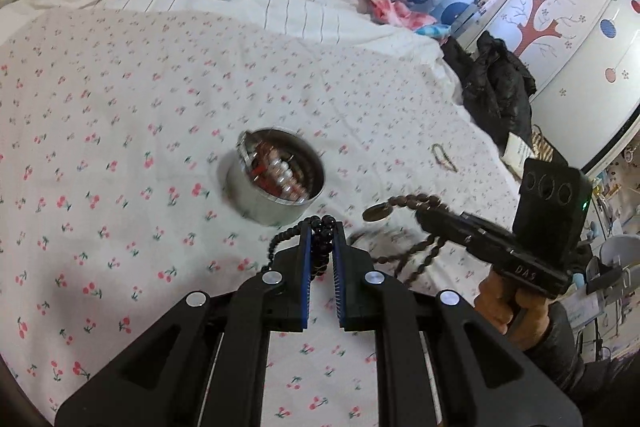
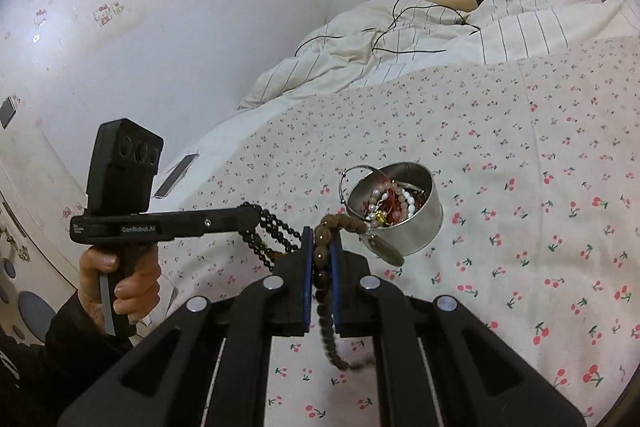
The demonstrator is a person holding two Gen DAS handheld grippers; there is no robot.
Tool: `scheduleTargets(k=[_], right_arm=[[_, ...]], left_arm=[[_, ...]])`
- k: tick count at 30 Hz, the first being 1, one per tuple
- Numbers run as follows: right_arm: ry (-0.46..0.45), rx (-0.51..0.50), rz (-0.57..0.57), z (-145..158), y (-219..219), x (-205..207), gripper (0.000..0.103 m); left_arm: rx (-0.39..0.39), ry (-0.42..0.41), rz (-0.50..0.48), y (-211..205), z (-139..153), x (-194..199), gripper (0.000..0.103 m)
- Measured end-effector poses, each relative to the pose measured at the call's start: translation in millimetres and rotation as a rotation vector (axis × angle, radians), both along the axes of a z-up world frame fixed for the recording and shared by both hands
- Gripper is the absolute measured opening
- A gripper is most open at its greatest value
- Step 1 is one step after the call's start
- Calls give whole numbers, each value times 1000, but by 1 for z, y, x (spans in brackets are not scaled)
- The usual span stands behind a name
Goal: Organize jewelry
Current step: 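Drop the black bead necklace into the tin with the left gripper while the right carries the brown necklace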
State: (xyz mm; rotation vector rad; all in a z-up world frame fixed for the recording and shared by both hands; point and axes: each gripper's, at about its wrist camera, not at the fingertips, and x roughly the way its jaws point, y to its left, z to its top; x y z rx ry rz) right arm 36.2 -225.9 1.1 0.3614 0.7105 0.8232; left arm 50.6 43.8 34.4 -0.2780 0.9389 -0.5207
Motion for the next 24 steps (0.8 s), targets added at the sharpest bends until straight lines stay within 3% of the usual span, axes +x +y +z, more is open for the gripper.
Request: scheduleTargets(k=[12, 24], right_arm=[[2, 37, -53, 11, -18, 4, 8], [-100, 40, -84, 62, -31, 18, 8]], left_arm=[[-53, -88, -19, -40, 41, 14, 9], [-65, -143, 13, -64, 60, 28, 9]])
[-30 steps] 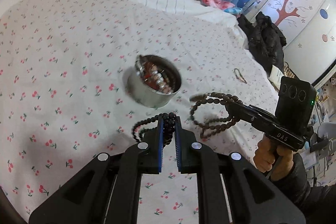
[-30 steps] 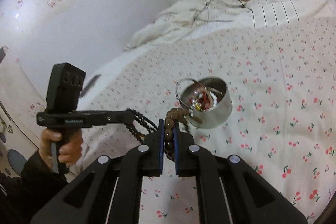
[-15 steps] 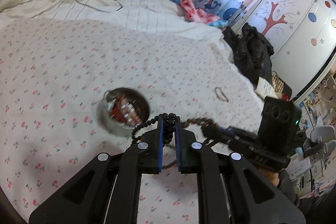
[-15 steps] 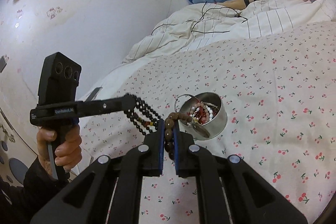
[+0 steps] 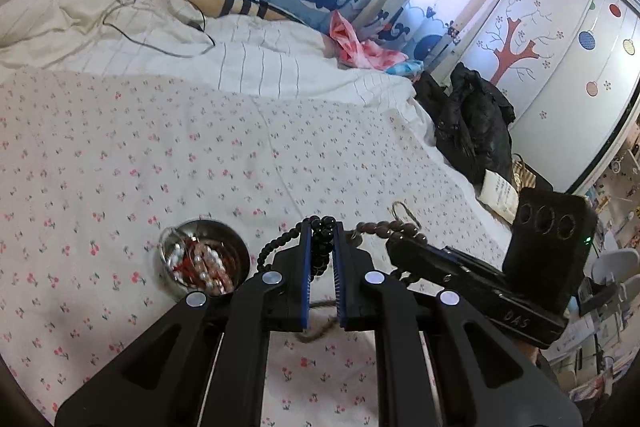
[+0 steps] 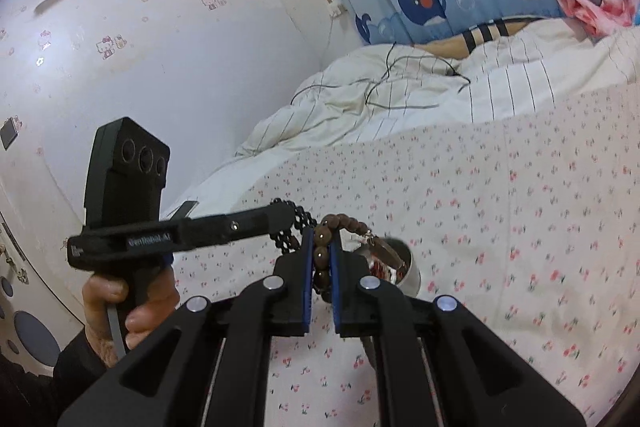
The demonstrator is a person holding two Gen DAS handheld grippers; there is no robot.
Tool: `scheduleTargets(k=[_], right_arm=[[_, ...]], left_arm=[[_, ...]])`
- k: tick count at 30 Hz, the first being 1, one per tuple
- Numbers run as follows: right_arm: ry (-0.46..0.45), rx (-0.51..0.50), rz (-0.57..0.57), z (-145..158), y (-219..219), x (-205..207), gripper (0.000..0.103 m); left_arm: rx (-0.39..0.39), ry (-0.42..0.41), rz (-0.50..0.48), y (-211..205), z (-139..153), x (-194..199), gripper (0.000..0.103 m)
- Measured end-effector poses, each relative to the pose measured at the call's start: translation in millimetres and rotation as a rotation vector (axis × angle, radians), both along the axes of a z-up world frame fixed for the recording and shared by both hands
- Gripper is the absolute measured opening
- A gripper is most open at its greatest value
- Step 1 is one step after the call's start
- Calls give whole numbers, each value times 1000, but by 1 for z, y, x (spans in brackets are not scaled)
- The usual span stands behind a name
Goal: Organize jewelry
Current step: 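Drop the black bead necklace into the tin with the left gripper while the right carries the brown necklace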
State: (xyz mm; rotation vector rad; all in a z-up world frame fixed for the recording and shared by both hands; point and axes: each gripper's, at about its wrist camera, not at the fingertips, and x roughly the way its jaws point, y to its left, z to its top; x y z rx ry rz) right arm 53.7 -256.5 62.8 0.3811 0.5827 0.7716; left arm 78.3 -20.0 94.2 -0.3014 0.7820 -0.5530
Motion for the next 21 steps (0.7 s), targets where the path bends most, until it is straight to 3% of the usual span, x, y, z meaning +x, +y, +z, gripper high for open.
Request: scheduleTargets(k=[10, 21], right_arm=[[-30, 12, -13, 31, 6, 33, 9], [-27, 26, 2, 38, 28, 67, 10]], left_arm=[[-47, -33, 82, 11, 3, 18, 9], [-34, 21, 135, 27, -31, 46, 9]])
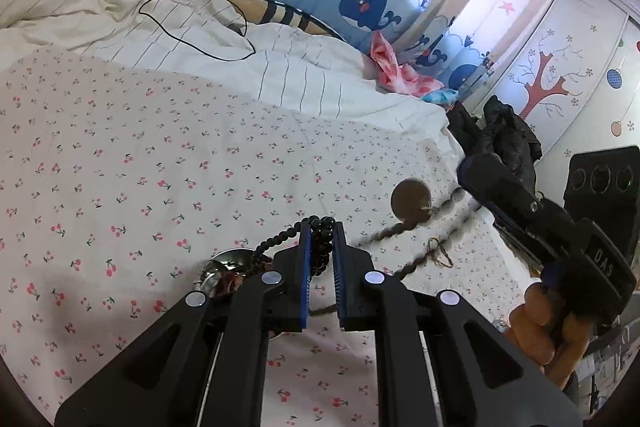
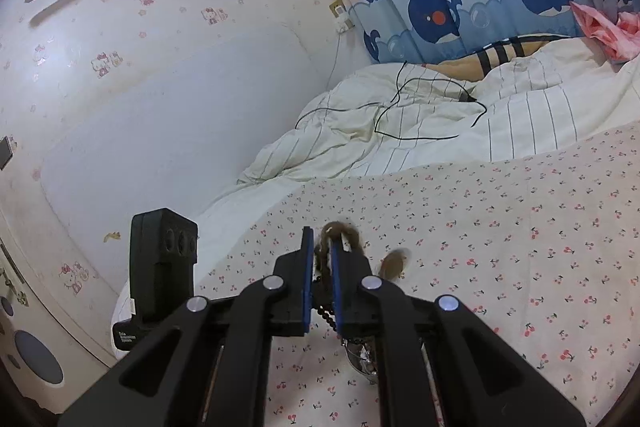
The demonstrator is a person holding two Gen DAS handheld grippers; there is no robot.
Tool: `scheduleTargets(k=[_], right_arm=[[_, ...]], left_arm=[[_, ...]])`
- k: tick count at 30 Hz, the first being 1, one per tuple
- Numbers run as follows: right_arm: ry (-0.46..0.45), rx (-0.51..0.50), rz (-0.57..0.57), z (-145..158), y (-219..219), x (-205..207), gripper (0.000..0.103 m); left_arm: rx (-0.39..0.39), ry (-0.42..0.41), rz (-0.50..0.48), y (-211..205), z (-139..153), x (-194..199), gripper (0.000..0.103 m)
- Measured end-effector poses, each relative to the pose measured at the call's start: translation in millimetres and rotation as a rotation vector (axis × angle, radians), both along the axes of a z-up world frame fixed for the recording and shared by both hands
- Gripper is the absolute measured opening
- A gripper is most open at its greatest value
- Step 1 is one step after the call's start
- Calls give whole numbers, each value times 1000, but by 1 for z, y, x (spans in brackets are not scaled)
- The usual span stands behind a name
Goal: Organize jewelry
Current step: 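Drop the black bead necklace into the tin with the left gripper while the right carries the brown necklace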
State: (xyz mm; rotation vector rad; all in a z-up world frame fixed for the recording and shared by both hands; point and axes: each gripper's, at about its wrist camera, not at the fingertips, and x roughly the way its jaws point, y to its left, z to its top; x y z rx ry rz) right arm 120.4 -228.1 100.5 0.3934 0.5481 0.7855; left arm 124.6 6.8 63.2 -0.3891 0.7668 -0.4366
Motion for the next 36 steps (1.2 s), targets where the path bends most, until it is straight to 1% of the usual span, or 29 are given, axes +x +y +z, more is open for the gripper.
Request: scheduleTargets(k=[2, 4, 6, 10, 12, 15, 18, 21, 24, 26, 29, 33, 36], right_arm=[[4, -6, 2, -2, 3, 4, 10], [7, -3, 4, -3, 4, 8, 10], [13, 3, 7, -4, 5, 9, 10], [16, -2, 20, -6, 9, 10, 10], [12, -4, 42, -6, 15, 9, 10], [8, -8, 83, -7, 26, 8, 10], [17, -9, 121, -10, 35, 9, 10], [42, 7, 149, -16, 42, 15, 10], [73, 22, 155, -26, 42, 22, 10], [113, 29, 159, -36, 41, 29, 11], [188, 44, 168, -57, 41, 40, 11], [243, 44, 179, -76, 45, 45, 11], [263, 61, 192, -81, 48, 47, 11]], left_arm=[[6, 30, 13, 3, -7, 4, 9], [3, 41, 8, 5, -12, 7, 9], [40, 81, 12, 3, -22, 10, 9], [65, 154, 14, 1, -42, 17, 9], [61, 183, 24, 4, -48, 19, 9], [70, 199, 35, 8, -53, 17, 9], [74, 240, 15, 9, -61, 19, 10], [69, 238, 28, 11, -61, 19, 12], [60, 227, 43, 18, -56, 17, 18], [61, 223, 56, 22, -55, 16, 23], [49, 228, 65, 24, -55, 17, 28], [56, 216, 78, 26, -53, 16, 31], [42, 217, 114, 34, -52, 16, 33]])
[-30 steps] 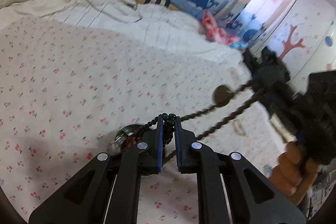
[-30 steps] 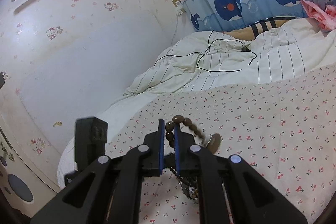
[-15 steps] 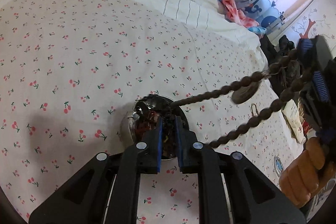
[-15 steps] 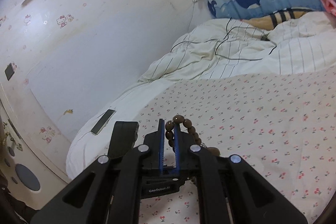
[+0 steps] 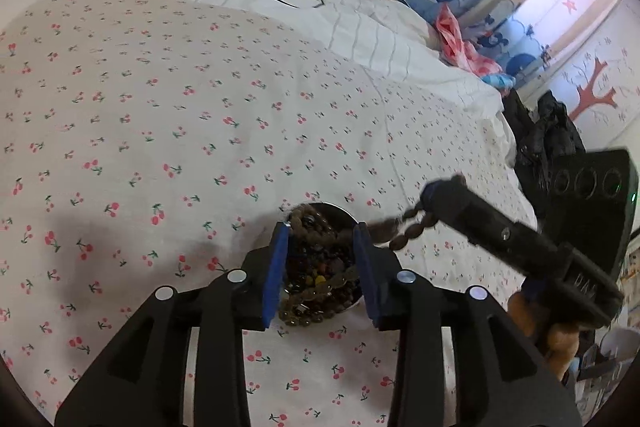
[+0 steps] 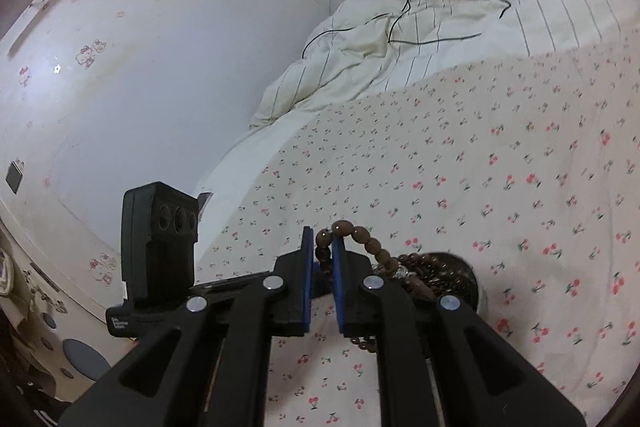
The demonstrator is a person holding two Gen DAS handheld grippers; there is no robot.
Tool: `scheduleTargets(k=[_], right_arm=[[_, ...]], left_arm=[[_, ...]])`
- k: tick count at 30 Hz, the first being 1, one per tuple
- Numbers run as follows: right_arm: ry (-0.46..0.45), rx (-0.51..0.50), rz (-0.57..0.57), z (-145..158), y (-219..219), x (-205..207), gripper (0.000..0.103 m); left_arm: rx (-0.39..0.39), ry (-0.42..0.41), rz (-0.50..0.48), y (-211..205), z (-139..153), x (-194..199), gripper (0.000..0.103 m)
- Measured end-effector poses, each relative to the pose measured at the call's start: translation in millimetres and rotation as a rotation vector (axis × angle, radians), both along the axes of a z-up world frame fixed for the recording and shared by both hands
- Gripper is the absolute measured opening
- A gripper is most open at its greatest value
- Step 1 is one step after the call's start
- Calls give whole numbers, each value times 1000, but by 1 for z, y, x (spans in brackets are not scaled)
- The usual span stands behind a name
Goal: Organize jewelry
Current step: 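Drop the black bead necklace into the tin with the left gripper while the right carries the brown necklace, then lower the brown bead necklace into the tin and open the right gripper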
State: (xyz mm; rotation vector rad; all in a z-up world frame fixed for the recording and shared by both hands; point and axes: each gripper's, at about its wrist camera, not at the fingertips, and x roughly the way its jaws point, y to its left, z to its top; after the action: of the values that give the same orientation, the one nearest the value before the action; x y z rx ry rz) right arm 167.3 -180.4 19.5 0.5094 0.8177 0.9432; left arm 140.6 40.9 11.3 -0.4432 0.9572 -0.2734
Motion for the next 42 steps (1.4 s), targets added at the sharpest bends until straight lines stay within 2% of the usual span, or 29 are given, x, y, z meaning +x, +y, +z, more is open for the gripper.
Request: scheduleTargets(k=[3, 7, 9, 11, 17, 22, 26, 28, 31, 35, 40, 41, 42], right_arm=[[10, 4, -8, -3, 0, 1, 11], [73, 36, -36, -19, -9, 8, 11], [133, 83, -61, -33, -20, 14, 11], [155, 137, -92, -38, -33, 18, 11], [118, 225, -164, -24, -64, 20, 11], [111, 153, -124, -26, -46, 18, 11], [136, 99, -8, -37, -15, 12, 11], [154, 109, 33, -42, -5, 9, 11], [187, 93, 37, -51, -3, 9, 11], [284, -16, -9, -80, -4, 14, 11], [298, -115, 8, -94, 3, 11, 11], [284, -144, 16, -93, 7, 9, 14], [267, -168, 31, -89, 9, 7, 26]], left_arm=[[-17, -3, 33, 9, 0, 0, 34], [-35, -7, 42, 12, 1, -1, 38], [-31, -9, 36, 10, 1, 0, 39], [-31, -7, 27, 8, 0, 0, 40], [-38, -4, 18, 5, -1, 1, 42], [-37, -2, 17, 3, -2, 1, 44], [-43, -3, 31, 6, -1, 1, 45], [-49, -6, 41, 8, -1, 0, 46], [-55, -8, 47, 10, -1, 0, 48], [-52, -6, 40, 8, -1, 1, 48], [-49, -2, 34, 6, -2, 2, 50], [-49, 0, 33, 6, -2, 2, 50], [-49, 2, 32, 6, -3, 3, 51]])
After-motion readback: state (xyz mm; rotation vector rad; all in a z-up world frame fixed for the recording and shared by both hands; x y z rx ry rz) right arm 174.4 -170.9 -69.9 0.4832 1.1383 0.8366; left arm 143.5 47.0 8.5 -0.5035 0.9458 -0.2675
